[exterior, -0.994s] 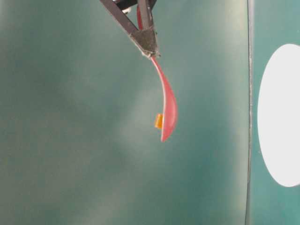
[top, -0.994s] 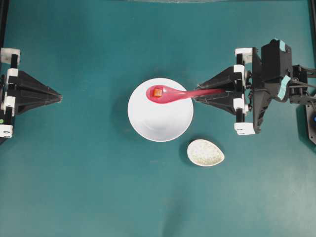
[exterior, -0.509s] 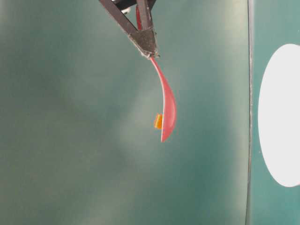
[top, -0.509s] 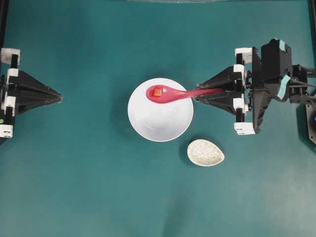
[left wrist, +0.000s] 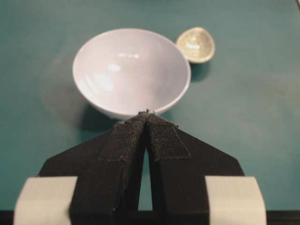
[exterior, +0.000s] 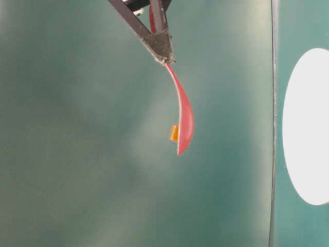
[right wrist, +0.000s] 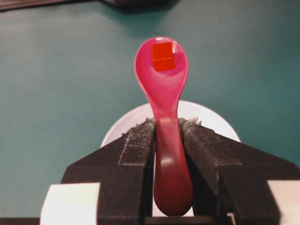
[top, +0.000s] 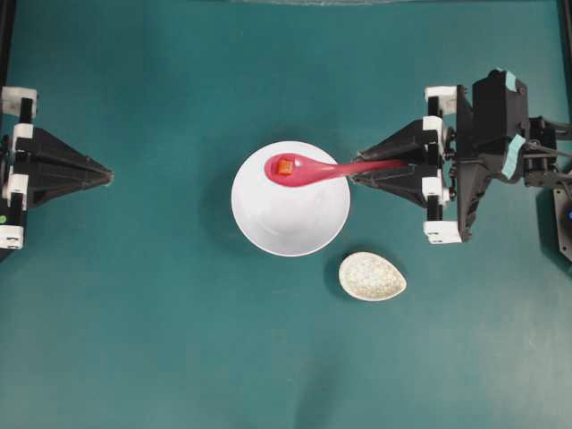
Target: Grip the spoon and scoop the red block from the bowl with right arm.
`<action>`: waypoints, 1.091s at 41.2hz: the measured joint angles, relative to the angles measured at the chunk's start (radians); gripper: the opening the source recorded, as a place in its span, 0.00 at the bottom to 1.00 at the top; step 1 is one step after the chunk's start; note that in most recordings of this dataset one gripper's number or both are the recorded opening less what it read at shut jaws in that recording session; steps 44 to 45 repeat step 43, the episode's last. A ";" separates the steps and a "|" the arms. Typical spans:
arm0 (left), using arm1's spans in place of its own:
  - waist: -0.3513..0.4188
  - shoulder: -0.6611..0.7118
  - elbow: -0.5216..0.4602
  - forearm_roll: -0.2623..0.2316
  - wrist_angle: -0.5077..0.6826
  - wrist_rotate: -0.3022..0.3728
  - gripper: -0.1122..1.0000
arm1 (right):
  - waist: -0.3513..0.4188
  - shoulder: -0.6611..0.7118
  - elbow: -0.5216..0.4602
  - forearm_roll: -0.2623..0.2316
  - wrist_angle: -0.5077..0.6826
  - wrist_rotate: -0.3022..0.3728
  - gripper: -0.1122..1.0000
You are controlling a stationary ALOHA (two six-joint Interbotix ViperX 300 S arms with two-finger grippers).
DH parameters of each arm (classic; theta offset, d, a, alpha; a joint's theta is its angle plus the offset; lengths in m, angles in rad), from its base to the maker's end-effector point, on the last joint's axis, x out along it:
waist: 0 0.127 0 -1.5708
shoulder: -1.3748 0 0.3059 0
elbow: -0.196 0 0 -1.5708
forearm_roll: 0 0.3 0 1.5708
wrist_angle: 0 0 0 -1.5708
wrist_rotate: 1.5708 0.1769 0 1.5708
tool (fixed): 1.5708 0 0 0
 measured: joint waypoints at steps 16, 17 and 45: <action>0.000 0.002 0.000 -0.002 0.000 0.000 0.10 | -0.002 0.000 0.000 0.008 0.000 0.002 0.32; 0.000 0.002 0.000 0.000 0.000 0.000 0.10 | -0.002 -0.002 0.000 0.008 0.000 0.003 0.32; 0.000 0.003 0.002 -0.002 0.000 0.000 0.10 | -0.002 0.000 -0.002 0.021 0.018 0.003 0.32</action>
